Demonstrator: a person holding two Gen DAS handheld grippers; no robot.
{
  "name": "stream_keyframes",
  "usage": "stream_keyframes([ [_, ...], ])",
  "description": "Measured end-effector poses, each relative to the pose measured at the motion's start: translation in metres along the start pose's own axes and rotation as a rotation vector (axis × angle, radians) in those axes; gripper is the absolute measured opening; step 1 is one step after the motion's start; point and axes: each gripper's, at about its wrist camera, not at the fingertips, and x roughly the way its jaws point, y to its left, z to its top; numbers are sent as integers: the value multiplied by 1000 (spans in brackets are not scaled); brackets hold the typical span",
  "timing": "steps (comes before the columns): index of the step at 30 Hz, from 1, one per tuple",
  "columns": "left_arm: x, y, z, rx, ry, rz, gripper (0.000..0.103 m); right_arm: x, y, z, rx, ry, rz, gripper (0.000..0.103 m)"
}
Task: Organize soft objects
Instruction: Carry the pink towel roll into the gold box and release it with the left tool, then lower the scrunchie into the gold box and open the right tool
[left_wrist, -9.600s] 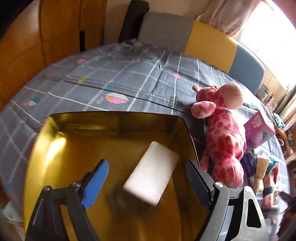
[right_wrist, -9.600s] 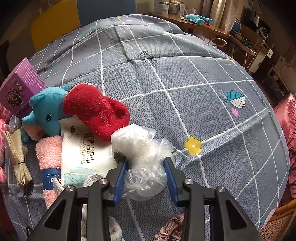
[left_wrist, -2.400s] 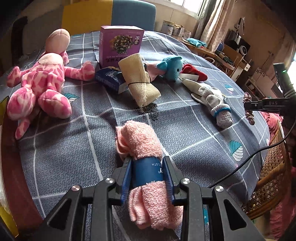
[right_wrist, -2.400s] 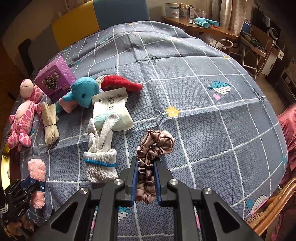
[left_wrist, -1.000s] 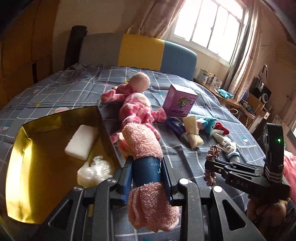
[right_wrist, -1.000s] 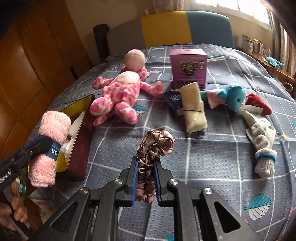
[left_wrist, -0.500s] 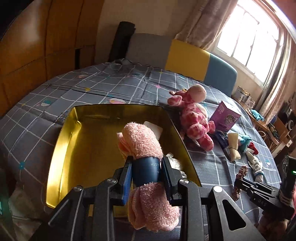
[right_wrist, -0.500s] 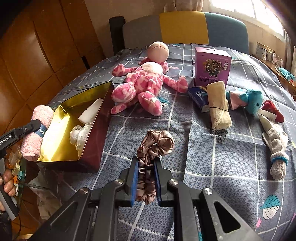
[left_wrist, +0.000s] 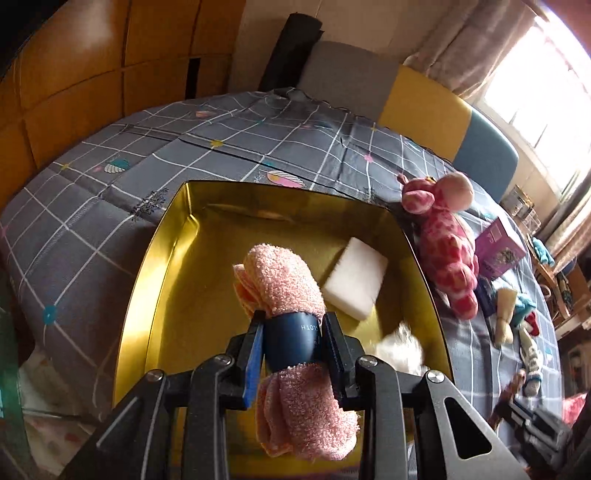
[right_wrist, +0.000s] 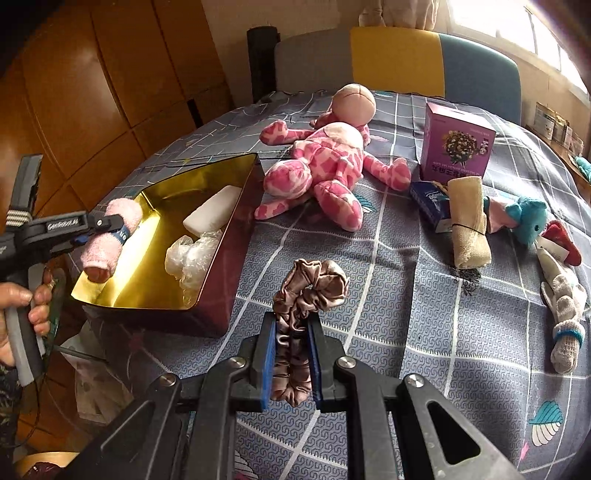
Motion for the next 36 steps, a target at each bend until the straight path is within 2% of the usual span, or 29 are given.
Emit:
stream_keyframes([
  [6,41,2,41,-6,41,3,33,5,8,3,-26,18,6,15],
  [11,88,3,68,0,90,58,34,10,10,8,-36,31,-1,15],
  [12,96,3,71,8,101,63,36,11,10,9,-39,35,-1,15],
  [15,110,4,75,19,118,97,56,14,11,13,-44,40,-1,15],
  [16,109,3,74,23,114,90,60,15,11,15,-45,42,2,15],
  [19,94,1,69,47,53,130,60,16,15,24,-59,34,13,15],
  [26,29,0,49,56,-87,138,65,25,41,53,-137,27,128,15],
  [31,-6,3,33,62,-121,156,70,42,72,68,-194,43,201,15],
  [36,-31,8,15,47,-140,172,70,63,102,82,-223,71,262,15],
])
